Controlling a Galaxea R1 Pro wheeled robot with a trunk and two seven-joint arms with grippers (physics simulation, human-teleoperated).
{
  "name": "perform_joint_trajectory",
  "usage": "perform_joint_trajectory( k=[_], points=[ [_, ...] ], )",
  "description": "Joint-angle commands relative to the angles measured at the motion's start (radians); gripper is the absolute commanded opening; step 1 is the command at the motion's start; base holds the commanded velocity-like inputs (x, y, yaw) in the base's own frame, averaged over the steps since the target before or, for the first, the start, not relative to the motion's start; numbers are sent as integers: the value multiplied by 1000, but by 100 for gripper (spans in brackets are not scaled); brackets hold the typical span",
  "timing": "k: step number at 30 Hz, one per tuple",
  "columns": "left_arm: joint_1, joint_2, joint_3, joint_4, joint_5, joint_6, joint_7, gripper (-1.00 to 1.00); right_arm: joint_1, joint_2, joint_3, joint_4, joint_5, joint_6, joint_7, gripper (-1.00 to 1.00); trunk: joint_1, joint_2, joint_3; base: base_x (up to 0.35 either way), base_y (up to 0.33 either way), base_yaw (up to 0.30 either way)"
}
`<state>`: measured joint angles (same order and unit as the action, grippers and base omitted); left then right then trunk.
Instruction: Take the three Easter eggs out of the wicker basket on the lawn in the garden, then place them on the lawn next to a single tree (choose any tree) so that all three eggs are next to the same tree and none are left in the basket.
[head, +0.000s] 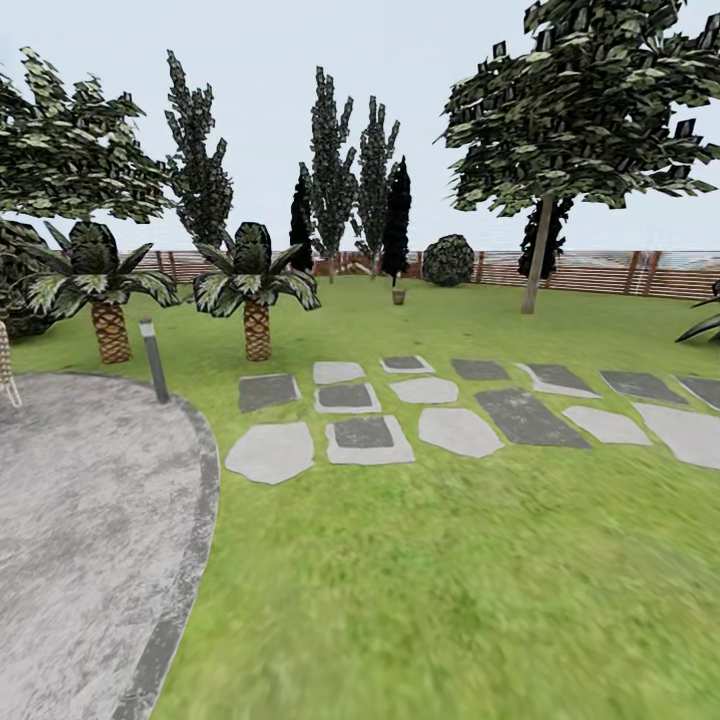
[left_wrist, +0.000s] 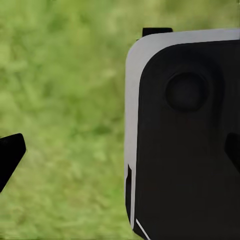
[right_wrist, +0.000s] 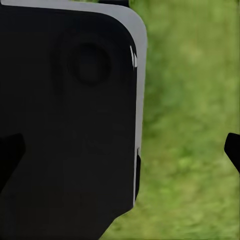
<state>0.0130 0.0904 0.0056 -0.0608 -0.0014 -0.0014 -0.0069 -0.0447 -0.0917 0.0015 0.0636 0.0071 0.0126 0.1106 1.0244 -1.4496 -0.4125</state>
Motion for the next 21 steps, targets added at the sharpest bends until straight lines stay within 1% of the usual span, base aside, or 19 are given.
perform_joint_trajectory(
  k=[1,5,16,21],
  points=[
    [1,0,1,-2,0,0,-1,100,-1,0,0,2,1,1,3,100,1,0,-1,300,93,-52],
    [1,0,1,-2,0,0,-1,100,-1,0,1,2,2,1,5,100,1,0,-1,300,89,-175],
    [1,0,1,-2,0,0,-1,100,-1,0,2,2,2,1,5,100,1,0,-1,300,65,-256],
    [1,0,1,-2,0,0,-1,100,-1,0,1,1,2,1,4,100,1,0,-1,299,3,-125]
  ],
)
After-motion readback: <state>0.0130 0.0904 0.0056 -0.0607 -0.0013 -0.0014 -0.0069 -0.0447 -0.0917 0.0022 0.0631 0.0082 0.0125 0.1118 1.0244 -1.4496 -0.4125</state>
